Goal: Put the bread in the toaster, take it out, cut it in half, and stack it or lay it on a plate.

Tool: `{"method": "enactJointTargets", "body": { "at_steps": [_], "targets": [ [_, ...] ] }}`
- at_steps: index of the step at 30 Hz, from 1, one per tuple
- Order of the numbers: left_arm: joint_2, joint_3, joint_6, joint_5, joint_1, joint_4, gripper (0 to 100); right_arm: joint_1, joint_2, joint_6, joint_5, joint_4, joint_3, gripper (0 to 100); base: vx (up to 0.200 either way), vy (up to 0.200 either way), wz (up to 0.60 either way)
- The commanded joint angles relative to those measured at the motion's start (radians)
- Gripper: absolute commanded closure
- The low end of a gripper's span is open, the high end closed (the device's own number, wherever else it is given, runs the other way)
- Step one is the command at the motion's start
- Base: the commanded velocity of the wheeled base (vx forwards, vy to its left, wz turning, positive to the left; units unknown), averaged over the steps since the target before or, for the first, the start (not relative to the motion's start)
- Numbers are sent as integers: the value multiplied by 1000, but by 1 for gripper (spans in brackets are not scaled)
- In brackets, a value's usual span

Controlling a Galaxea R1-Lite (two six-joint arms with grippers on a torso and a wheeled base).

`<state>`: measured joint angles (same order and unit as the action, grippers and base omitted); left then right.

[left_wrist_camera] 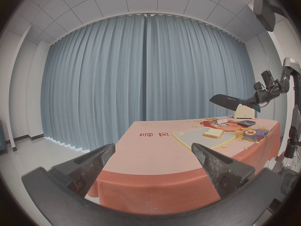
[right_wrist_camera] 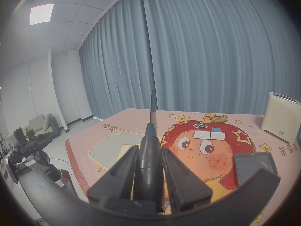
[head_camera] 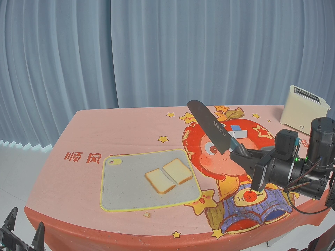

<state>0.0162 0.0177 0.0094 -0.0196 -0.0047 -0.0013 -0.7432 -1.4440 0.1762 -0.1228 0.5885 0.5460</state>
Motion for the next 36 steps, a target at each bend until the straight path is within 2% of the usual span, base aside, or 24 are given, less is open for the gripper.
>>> {"method": "enactJointTargets", "body": {
  "at_steps": [1,23,36],
  "targets": [
    [-10,-18,0,0,-1,0,0,2,-4,0,0,1,-1,100,0,0,0],
    [-10,-18,0,0,-1,0,0,28,-3,2,-14,1,9,100,0,0,0],
    [-10,-18,0,0,0,0,0,96,-4,-4,-14,1,15,100,0,0,0]
  ]
}}
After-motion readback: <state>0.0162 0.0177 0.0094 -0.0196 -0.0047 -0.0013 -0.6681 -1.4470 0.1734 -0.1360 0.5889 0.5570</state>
